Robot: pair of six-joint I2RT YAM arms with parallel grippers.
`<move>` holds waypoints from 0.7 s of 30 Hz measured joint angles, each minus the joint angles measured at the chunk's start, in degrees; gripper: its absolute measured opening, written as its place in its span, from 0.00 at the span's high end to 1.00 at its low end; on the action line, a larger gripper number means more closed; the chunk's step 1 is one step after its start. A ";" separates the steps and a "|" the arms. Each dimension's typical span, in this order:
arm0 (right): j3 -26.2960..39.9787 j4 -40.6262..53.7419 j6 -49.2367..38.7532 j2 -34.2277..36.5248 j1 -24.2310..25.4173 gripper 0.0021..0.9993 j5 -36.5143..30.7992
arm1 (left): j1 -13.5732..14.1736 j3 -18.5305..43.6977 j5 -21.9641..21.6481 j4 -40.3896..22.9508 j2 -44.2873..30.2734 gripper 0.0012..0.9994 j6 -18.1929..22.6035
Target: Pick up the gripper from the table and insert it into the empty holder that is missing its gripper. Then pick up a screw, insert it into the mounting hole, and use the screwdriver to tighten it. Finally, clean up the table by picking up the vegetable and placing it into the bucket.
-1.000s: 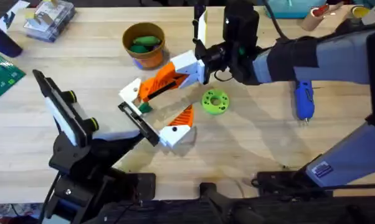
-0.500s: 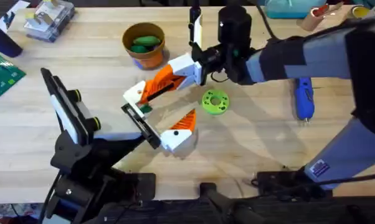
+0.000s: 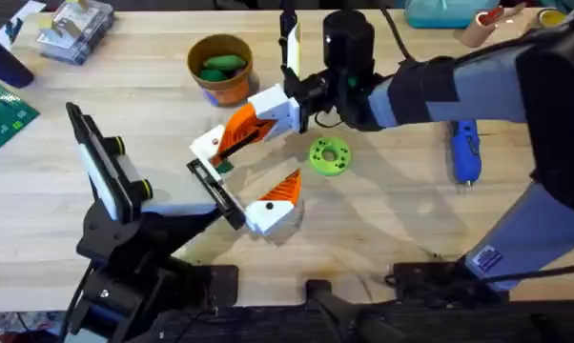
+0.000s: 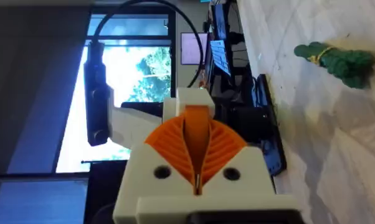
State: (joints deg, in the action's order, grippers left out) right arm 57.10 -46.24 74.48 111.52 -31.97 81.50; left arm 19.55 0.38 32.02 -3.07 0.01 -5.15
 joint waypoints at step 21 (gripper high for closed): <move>0.02 -0.13 -1.29 0.00 -0.13 0.91 -0.25 | 0.00 0.00 -0.27 0.00 0.00 0.01 0.20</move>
State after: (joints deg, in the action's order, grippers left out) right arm 57.12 -46.37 73.19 111.53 -32.10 81.25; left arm 19.55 0.38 31.75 -3.07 0.01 -4.95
